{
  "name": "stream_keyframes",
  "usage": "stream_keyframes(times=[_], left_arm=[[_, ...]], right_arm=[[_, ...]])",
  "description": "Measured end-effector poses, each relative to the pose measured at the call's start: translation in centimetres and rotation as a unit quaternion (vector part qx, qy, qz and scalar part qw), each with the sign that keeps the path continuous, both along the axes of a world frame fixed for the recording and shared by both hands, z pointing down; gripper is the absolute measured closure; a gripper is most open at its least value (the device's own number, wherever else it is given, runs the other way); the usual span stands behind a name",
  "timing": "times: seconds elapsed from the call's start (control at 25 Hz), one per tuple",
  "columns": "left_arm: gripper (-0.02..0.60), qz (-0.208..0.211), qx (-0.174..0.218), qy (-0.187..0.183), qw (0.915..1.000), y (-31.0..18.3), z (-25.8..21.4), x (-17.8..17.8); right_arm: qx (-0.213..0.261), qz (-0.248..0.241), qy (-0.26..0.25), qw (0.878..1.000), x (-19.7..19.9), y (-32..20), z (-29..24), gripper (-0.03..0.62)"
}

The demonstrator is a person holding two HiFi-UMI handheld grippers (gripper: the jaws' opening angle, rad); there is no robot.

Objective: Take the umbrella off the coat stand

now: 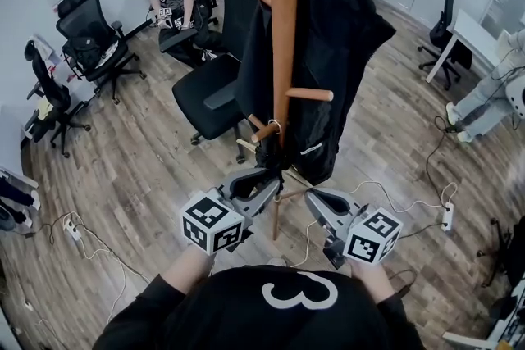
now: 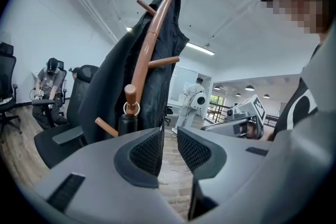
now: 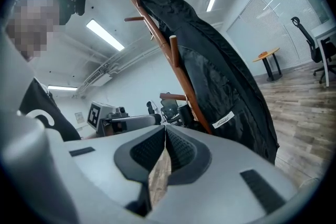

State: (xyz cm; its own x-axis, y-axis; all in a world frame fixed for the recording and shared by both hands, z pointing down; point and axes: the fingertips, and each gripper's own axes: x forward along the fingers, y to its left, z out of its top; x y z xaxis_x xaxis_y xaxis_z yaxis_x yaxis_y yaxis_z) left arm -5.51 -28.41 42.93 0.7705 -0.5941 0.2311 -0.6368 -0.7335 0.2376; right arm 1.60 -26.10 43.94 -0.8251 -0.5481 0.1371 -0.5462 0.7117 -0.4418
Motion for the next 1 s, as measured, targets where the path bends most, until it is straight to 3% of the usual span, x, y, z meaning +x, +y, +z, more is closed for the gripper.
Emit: stream_keyframes(times=[0.52,1.0], left_arm=[[0.396,-0.034,-0.006,-0.022,0.9992,-4.3,1.8,-0.9],[0.354,-0.065,-0.027,-0.036,0.9968,-7.8,3.9,-1.6]], right_arm=[[-0.015,0.027,0.003,1.000,1.6,-1.5,1.6,0.568],[-0.030,0.043,0.000,0.999,2.6,-2.9,2.6,0.568]])
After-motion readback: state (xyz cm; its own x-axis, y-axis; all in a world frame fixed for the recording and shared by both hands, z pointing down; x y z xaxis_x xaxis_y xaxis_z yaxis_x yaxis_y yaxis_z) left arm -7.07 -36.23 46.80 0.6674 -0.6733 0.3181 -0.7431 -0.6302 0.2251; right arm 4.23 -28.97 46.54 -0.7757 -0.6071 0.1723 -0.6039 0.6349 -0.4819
